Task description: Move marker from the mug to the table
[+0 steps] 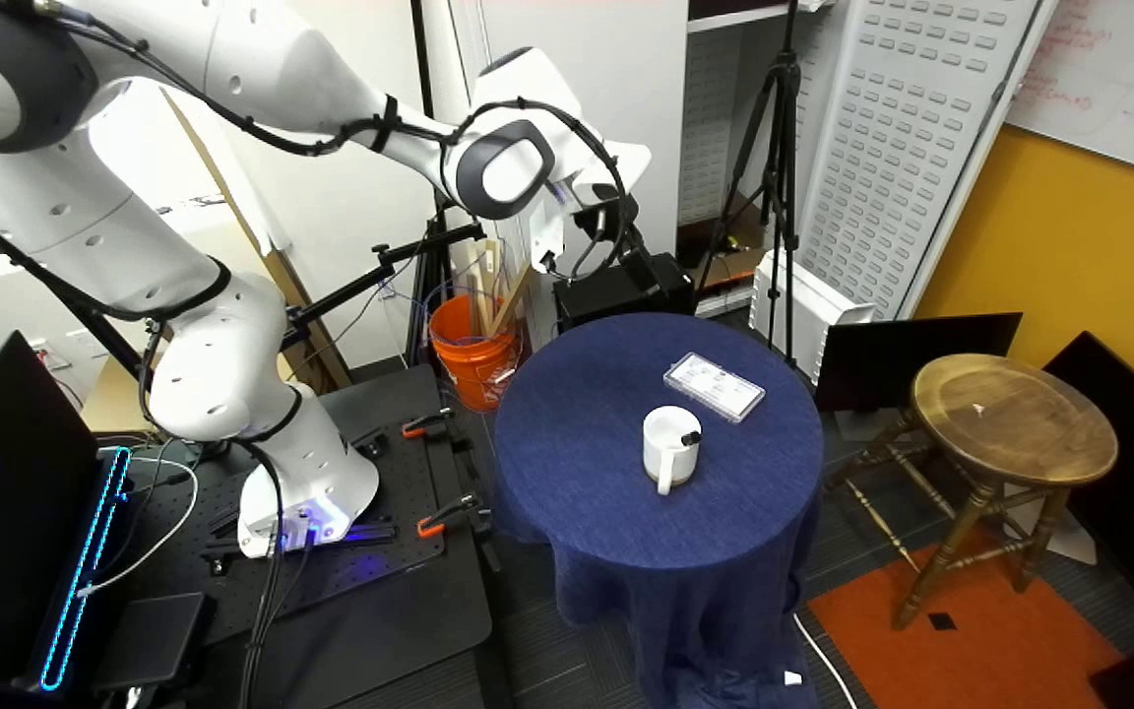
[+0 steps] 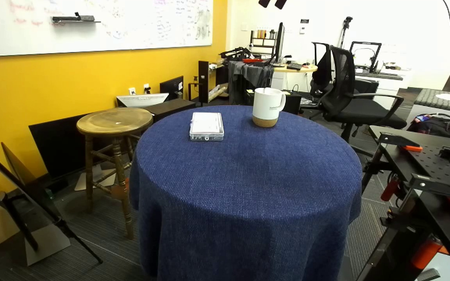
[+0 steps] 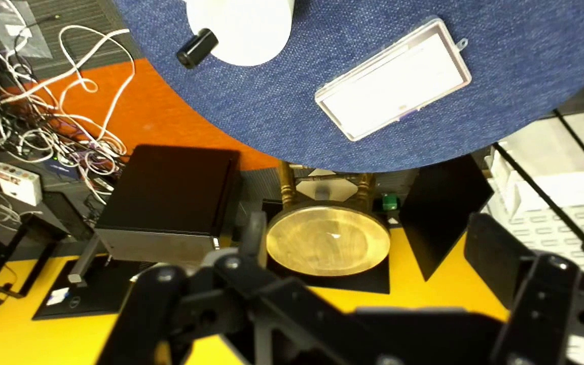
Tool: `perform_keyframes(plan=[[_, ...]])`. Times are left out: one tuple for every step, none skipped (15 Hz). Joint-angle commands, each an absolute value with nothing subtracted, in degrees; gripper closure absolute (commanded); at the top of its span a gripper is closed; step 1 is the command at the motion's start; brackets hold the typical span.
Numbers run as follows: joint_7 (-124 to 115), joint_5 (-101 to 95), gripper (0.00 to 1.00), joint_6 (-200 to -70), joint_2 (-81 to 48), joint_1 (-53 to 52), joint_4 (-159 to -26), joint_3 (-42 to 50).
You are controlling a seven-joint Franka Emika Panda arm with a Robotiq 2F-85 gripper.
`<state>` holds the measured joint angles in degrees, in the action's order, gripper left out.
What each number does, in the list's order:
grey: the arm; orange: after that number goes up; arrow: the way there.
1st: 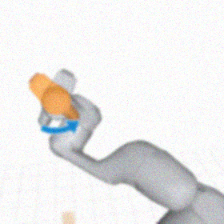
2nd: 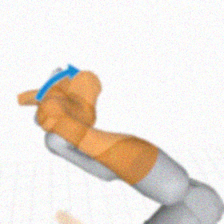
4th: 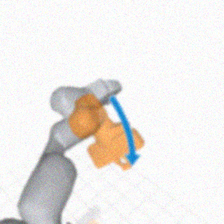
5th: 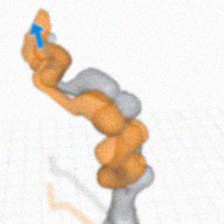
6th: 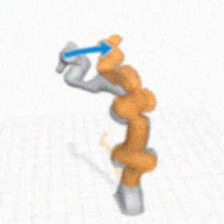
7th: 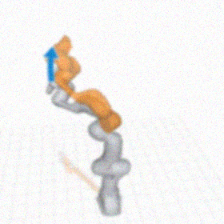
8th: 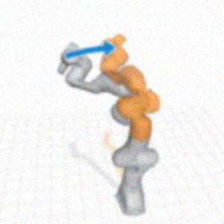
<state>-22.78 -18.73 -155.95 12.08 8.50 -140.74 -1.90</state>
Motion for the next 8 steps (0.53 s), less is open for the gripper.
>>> perform_keyframes(plan=[[-38.50, -27.02, 0.00, -160.23, 9.31, 16.93, -140.12, -7.81], [-43.06, -30.23, 0.00, -159.76, 9.60, 19.51, -140.06, -9.53], [-47.69, -33.30, 0.00, -159.13, 10.08, 21.65, -140.14, -10.98], [-52.33, -36.63, 0.00, -157.97, 10.84, 23.78, -140.15, -12.43], [-45.44, -32.43, 0.00, -158.92, 9.70, 19.77, -140.52, -9.37], [-46.72, -33.46, 0.00, -158.92, 9.71, 20.71, -140.54, -9.85], [-46.46, -33.34, 0.00, -158.92, 9.65, 20.58, -140.57, -9.72], [-46.46, -33.32, 0.00, -158.92, 9.61, 20.44, -140.57, -9.72]])
